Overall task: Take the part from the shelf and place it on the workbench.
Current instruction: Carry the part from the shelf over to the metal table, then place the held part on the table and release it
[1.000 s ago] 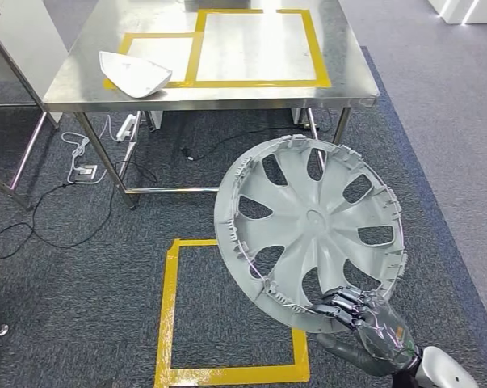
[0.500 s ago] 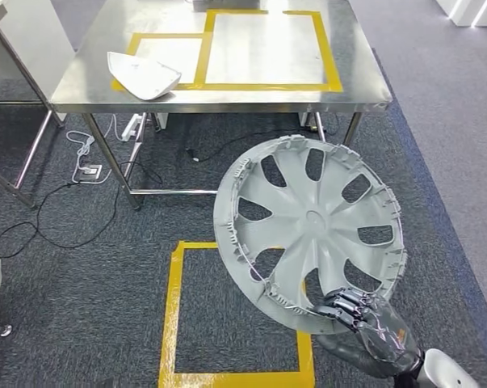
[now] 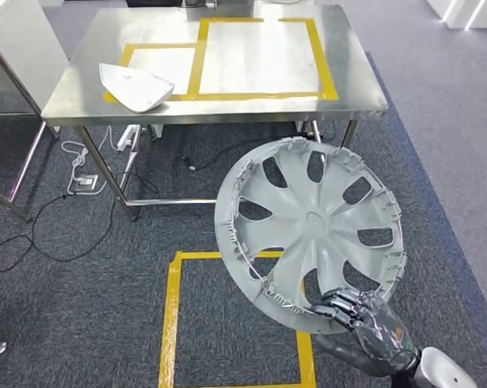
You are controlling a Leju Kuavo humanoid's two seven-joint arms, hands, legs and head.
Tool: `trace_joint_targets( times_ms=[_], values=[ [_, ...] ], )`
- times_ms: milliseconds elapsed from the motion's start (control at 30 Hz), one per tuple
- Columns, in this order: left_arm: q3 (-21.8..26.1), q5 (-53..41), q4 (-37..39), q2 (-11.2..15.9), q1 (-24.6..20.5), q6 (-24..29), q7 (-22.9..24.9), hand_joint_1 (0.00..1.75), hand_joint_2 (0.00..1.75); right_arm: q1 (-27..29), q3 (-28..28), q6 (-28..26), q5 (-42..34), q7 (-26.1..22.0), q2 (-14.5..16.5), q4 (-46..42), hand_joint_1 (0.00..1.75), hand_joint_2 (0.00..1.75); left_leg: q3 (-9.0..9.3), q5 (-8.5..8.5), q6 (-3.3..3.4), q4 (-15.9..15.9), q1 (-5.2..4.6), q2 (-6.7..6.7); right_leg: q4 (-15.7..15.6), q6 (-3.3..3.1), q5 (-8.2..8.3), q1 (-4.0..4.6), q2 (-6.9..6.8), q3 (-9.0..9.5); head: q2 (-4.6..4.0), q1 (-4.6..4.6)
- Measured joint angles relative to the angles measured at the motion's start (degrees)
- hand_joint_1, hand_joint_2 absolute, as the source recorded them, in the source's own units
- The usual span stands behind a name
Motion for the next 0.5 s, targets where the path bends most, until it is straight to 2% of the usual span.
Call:
trace_joint_targets(
  times_ms=[100,133,167,233,267,300,333,400,433,467,500],
  values=[
    [0.01,0.00,0.01,0.02,0.09,0.02,0.00,0.00,1.75,-0.02,0.01,-0.09,0.07,0.03,0.01,-0.01,1.75,1.75,0.94,-0.56,1.21,-1.45,0.08,-0.04,0.31,0.97,-0.01,-0.08,-0.07,0.28,0.00,-0.03],
    [0.01,0.00,0.01,0.02,0.11,0.02,0.00,0.00,1.75,-0.06,0.02,-0.11,0.07,0.04,0.02,-0.01,1.75,1.75,1.43,-0.65,1.59,-1.69,0.18,-0.07,1.59,1.11,-0.56,-0.11,-0.07,-0.36,0.00,0.04],
    [0.02,-0.01,0.01,0.01,0.09,0.01,0.00,0.00,1.75,-0.09,0.01,-0.14,0.06,0.06,0.03,-0.01,1.75,1.75,1.83,-0.78,1.91,-1.88,0.26,-0.10,4.08,1.22,-1.53,-0.13,-0.06,-1.80,0.00,0.17],
    [0.02,-0.01,0.01,-0.03,0.01,0.01,0.01,0.00,1.75,-0.13,0.03,-0.20,0.02,0.01,0.08,0.01,1.75,1.75,2.26,-1.28,2.35,-1.92,0.15,-0.11,11.55,1.42,-4.01,-0.10,-0.05,-6.52,0.00,0.38],
    [0.02,-0.01,0.01,-0.05,0.03,0.01,0.01,0.00,1.75,-0.11,0.04,-0.22,-0.01,-0.04,0.11,0.01,1.75,1.75,2.54,-1.58,2.44,-1.92,0.08,-0.11,14.63,1.52,-4.66,-0.09,-0.05,-8.94,0.00,0.43],
    [0.02,-0.01,0.01,-0.06,0.07,0.01,0.03,0.00,1.75,-0.08,0.06,-0.23,-0.04,-0.09,0.14,0.01,1.75,1.75,2.95,-1.95,2.46,-1.92,0.02,-0.11,16.02,1.54,-4.32,-0.08,-0.05,-10.61,0.00,0.44],
    [0.02,-0.02,0.01,-0.06,0.12,0.01,0.04,0.00,1.75,-0.05,0.06,-0.23,-0.08,-0.13,0.16,0.01,1.75,1.75,3.50,-2.37,2.45,-1.91,-0.01,-0.13,15.38,1.48,-2.87,-0.06,-0.05,-11.22,0.00,0.44],
    [0.02,-0.05,0.01,-0.10,0.15,0.01,0.07,0.00,1.75,0.01,0.06,-0.23,-0.18,-0.16,0.17,0.01,1.75,1.75,4.84,-3.38,2.25,-1.92,-0.01,-0.19,9.02,1.13,2.47,-0.05,-0.06,-9.76,0.00,0.45],
    [0.02,-0.07,0.01,-0.13,0.10,0.01,0.07,0.00,1.75,-0.01,0.07,-0.23,-0.22,-0.17,0.19,0.05,1.75,1.75,5.39,-3.84,2.04,-1.88,-0.07,-0.23,5.82,0.97,4.14,0.05,-0.10,-8.86,0.00,0.44],
    [0.02,-0.08,0.02,-0.15,0.02,0.01,0.08,0.00,1.75,-0.09,0.07,-0.25,-0.28,-0.21,0.21,0.08,1.75,1.75,5.69,-4.29,1.73,-1.85,-0.13,-0.24,3.34,0.72,4.98,0.16,-0.13,-7.99,0.01,0.43],
    [0.02,-0.09,0.02,-0.15,-0.02,0.01,0.10,0.00,1.75,-0.09,0.06,-0.29,-0.33,-0.26,0.25,0.10,1.75,1.75,5.85,-4.62,1.39,-1.86,-0.19,-0.22,2.04,0.44,5.08,0.28,-0.13,-7.57,0.01,0.38]
  ],
)
